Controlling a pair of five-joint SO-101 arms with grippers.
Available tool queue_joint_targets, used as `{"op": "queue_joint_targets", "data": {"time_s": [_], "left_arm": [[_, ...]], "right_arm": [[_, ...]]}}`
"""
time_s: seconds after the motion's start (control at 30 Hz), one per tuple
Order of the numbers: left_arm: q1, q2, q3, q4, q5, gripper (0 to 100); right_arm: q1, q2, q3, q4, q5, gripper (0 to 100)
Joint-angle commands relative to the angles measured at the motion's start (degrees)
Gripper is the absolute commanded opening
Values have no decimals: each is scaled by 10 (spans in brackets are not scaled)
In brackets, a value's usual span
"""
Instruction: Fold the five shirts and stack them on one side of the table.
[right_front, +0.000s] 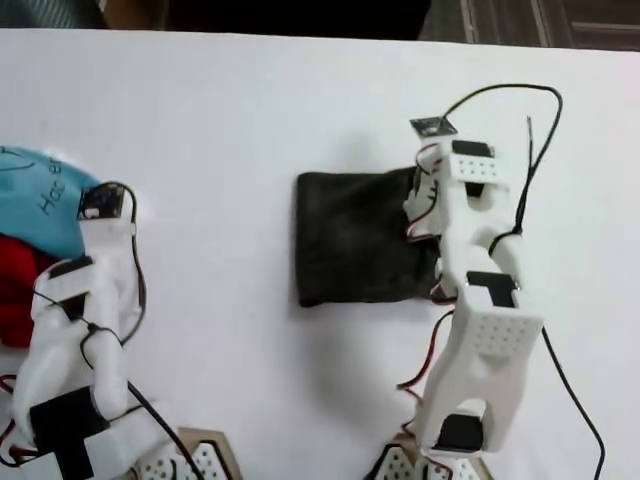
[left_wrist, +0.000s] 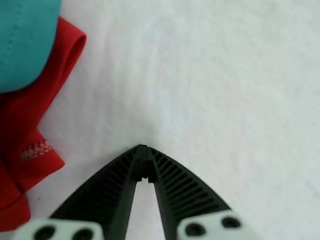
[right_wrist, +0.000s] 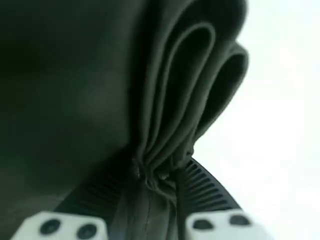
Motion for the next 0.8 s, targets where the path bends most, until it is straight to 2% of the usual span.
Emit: {"op": "queue_joint_targets", "data": {"time_s": [0.0,0.1,0.27,0.43,0.77], "left_arm": [[-5,-21,0,-8,6,27],[-5,-21,0,-8,5,27],[-5,-21,0,-8,5,27],[-5,-21,0,-8,5,27],[-5,-21,0,-7,6,27]], "right_arm": [[60,-8,-49,7,88,21],[129,-12,-126,34,141,20],[211,-10,-238,44,175,20],[237,-9,-277,25,222,20],[269,83,-323,-80,245,20]]}}
